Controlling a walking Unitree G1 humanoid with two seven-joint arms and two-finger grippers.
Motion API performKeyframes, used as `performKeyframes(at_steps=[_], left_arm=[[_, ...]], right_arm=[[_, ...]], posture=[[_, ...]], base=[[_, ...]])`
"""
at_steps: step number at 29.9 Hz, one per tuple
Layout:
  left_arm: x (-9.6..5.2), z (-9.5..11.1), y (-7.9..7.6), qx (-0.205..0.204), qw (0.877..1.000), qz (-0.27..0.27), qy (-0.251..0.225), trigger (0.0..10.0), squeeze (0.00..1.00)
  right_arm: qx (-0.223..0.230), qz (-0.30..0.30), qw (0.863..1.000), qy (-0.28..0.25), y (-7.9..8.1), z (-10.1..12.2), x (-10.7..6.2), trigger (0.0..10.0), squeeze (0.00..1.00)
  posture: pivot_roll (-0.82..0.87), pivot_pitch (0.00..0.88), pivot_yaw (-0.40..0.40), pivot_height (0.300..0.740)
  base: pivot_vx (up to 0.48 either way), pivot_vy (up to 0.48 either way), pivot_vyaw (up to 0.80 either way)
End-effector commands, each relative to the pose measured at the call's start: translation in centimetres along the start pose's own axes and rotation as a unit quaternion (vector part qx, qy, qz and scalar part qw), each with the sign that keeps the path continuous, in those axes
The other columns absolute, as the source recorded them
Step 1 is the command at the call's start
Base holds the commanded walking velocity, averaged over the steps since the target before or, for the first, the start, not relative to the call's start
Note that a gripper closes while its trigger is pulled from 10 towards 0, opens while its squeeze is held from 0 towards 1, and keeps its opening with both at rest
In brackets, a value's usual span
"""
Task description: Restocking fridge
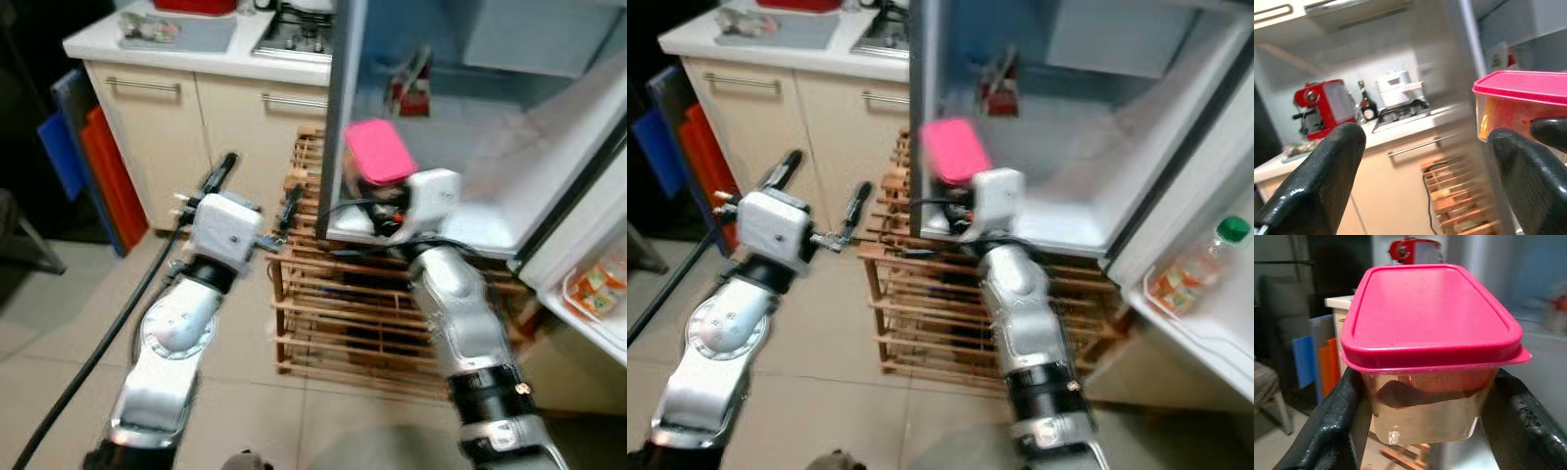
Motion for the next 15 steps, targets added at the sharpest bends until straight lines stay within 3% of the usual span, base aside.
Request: performKeyframes(at_steps=[1, 4, 15], left_arm=[[0.1, -0.1, -0.6, -0.003, 1.0, -0.007, 0.004, 10.0, 0.0], [0.2, -0.5, -0.7, -0.002, 1.0, -0.015, 0.015, 10.0, 0.0], [0.5, -0.4, -1.6, -0.013, 0.999, -0.047, 0.012, 10.0, 0.0]], right_arm=[[-0.006, -0.022, 1.0, -0.004, -1.4, 0.2, -0.4, 0.0, 0.0], [-0.006, -0.027, 1.0, 0.001, -1.6, -0.2, -0.7, 0.0, 0.0], [-0.008, -0.046, 0.999, 0.008, -2.2, -0.7, -1.3, 0.0, 0.0]], posture=[[0.05, 0.0, -0.046, 0.74], [0.04, 0.0, -0.042, 0.74], [0.02, 0.0, -0.025, 0.74]], base=[[0.0, 0.0, 0.0], [0.0, 0.0, 0.0], [0.449, 0.0, 0.0]])
Point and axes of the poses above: a point about 5 cm out from each wrist's last joint towards the gripper, its own x axis pointing out of the wrist towards the gripper, its own z axis along the axis of the wrist's last joint, y = z × x, the point moved 1 cm from there along x, pointing out of the wrist towards the gripper, and after that the axes turned 8 degrees about -x, right-handed, at the moved point
